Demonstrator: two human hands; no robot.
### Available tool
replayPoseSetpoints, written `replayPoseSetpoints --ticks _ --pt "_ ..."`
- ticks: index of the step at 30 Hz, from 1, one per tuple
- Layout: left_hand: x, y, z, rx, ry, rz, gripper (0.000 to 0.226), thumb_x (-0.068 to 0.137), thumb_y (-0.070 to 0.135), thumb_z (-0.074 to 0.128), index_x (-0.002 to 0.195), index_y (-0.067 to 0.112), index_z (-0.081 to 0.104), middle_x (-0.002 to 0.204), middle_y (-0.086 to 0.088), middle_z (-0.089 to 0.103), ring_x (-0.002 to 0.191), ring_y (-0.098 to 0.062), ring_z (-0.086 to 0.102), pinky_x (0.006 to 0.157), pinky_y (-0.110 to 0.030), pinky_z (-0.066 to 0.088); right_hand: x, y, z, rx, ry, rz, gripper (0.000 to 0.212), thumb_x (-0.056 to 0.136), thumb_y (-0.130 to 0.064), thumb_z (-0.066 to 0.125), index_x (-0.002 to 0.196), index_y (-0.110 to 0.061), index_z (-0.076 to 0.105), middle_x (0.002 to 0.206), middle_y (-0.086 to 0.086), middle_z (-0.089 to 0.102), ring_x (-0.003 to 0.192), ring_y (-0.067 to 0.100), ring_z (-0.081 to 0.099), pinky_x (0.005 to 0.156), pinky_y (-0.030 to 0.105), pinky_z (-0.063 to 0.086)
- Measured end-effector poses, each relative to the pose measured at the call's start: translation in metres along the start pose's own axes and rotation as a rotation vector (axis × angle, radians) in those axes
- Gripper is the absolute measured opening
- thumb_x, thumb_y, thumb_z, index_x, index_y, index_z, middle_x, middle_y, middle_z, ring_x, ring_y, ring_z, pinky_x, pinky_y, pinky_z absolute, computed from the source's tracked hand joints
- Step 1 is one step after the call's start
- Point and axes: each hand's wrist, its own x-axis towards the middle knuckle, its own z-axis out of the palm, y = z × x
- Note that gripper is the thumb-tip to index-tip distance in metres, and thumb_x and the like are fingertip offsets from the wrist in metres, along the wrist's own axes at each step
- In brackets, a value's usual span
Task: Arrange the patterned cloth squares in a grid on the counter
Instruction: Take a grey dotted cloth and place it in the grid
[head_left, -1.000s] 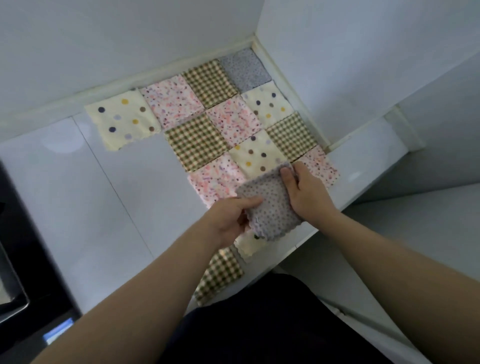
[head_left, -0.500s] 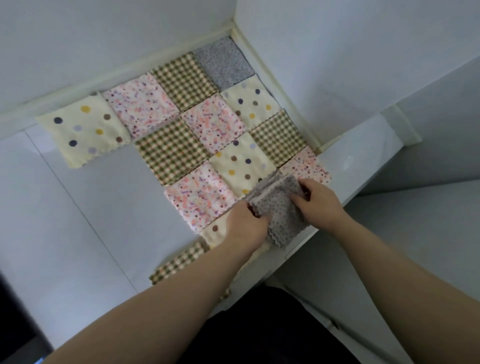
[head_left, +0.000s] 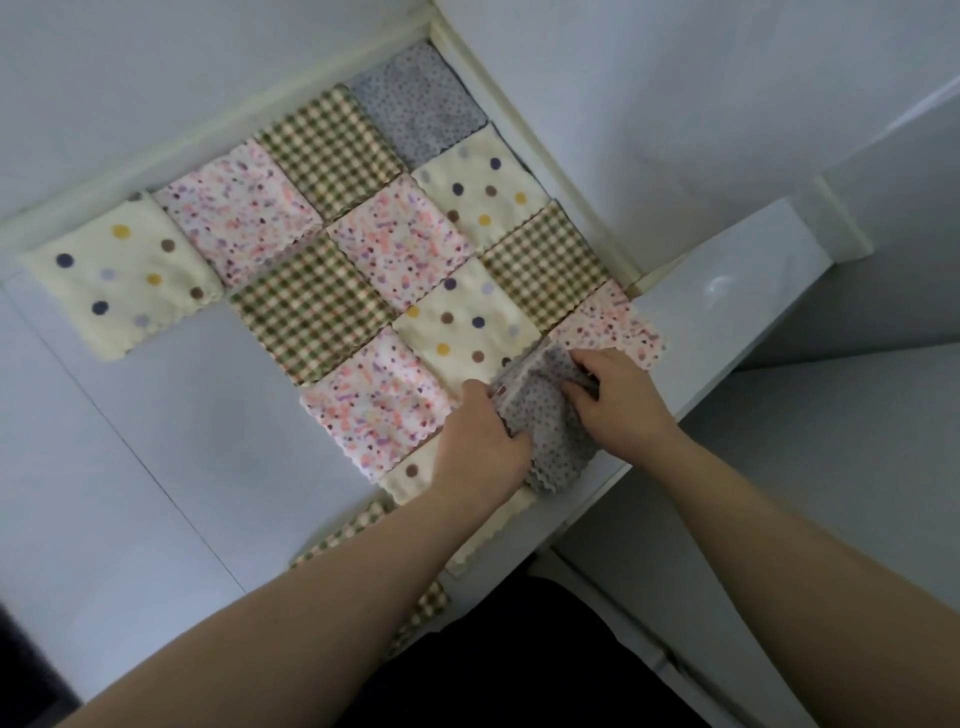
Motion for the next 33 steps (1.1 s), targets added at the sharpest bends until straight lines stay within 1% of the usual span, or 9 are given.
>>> replayPoseSetpoints --ticks 5,7,10,13,17,23,25,29,33 --pt "-0.004 -0.001 0.004 0.667 0.18 0.254 0.064 0.089 0.024 0.068 0.141 0.017 0.031 0.126 -0.008 0.042 0.095 -0.028 0.059 0.064 -0.039 0.053 -0.001 -0.003 0.002 -0.006 -0.022 0.024 0.039 0.099 -0.026 0.063 0.135 -0.012 0.058 0.121 0.007 0.056 0.108 0.02 0.051 0.087 0.023 0.033" --pt "-0.003 -0.005 0.005 0.824 0.307 0.566 0.045 0.08 0.008 0.063 0.124 0.012 0.053 0.119 -0.013 0.05 0.09 -0.031 0.057 0.068 -0.041 0.05 0.0 -0.006 0.002 -0.028 -0.026 0.043 0.042 0.098 -0.028 0.062 0.137 -0.012 0.056 0.123 0.008 0.054 0.112 0.024 0.051 0.09 0.028 0.038" --pt "0.0 -0.011 0.005 1.016 0.189 0.812 0.025 0.073 0.004 0.053 0.096 0.012 0.061 0.099 -0.009 0.058 0.088 -0.03 0.053 0.074 -0.041 0.042 0.003 -0.009 0.001 -0.074 -0.058 0.072 0.033 0.097 -0.03 0.059 0.125 -0.012 0.057 0.119 0.009 0.052 0.11 0.026 0.05 0.09 0.035 0.041" --pt "-0.002 -0.003 0.001 1.054 0.038 0.688 0.029 0.068 0.01 0.074 0.093 0.016 0.061 0.096 -0.007 0.061 0.094 -0.03 0.056 0.083 -0.04 0.043 0.006 -0.017 -0.005 -0.104 -0.107 0.11 0.015 0.094 -0.026 0.057 0.101 -0.014 0.05 0.105 0.003 0.044 0.098 0.022 0.044 0.079 0.033 0.035" --pt "-0.004 0.012 -0.004 0.912 -0.098 0.487 0.025 0.089 0.016 0.056 0.114 0.018 0.056 0.117 -0.005 0.057 0.115 -0.029 0.052 0.098 -0.04 0.04 0.004 -0.03 -0.016 0.002 -0.125 0.17 0.013 0.094 -0.029 0.057 0.096 -0.018 0.051 0.091 -0.001 0.053 0.083 0.019 0.052 0.061 0.031 0.036" --pt "-0.002 0.014 -0.037 0.313 -0.071 0.228 0.038 0.091 0.021 0.063 0.127 0.018 0.053 0.121 -0.001 0.057 0.111 -0.019 0.058 0.091 -0.033 0.049 -0.005 -0.052 -0.043 0.34 -0.259 0.328 0.034 0.088 -0.029 0.067 0.12 -0.017 0.064 0.113 0.003 0.064 0.101 0.023 0.061 0.075 0.033 0.051" --pt "0.001 0.017 -0.05 0.245 0.018 0.207 0.05 0.084 0.027 0.071 0.128 0.023 0.048 0.123 0.003 0.049 0.112 -0.018 0.055 0.09 -0.035 0.05 -0.005 -0.061 -0.053 0.334 -0.309 0.272 0.022 0.085 -0.027 0.069 0.104 -0.014 0.07 0.106 0.007 0.068 0.1 0.026 0.065 0.082 0.04 0.055" --pt "0.014 0.043 -0.082 0.153 -0.045 0.2 0.075 0.076 0.022 0.077 0.144 0.027 0.044 0.143 0.006 0.045 0.132 -0.015 0.043 0.105 -0.037 0.042 -0.001 -0.09 -0.08 0.373 -0.41 0.127 0.048 0.083 -0.022 0.072 0.13 -0.028 0.066 0.121 -0.006 0.065 0.109 0.017 0.059 0.092 0.039 0.053" --pt "0.024 0.069 -0.118 -0.01 -0.237 0.082 0.04 0.061 0.026 0.074 0.101 0.02 0.072 0.091 0.0 0.069 0.084 -0.019 0.06 0.075 -0.036 0.047 0.007 -0.103 -0.106 0.438 -0.377 0.007 0.033 0.083 -0.02 0.073 0.114 -0.031 0.07 0.108 -0.008 0.071 0.101 0.016 0.066 0.093 0.043 0.056"
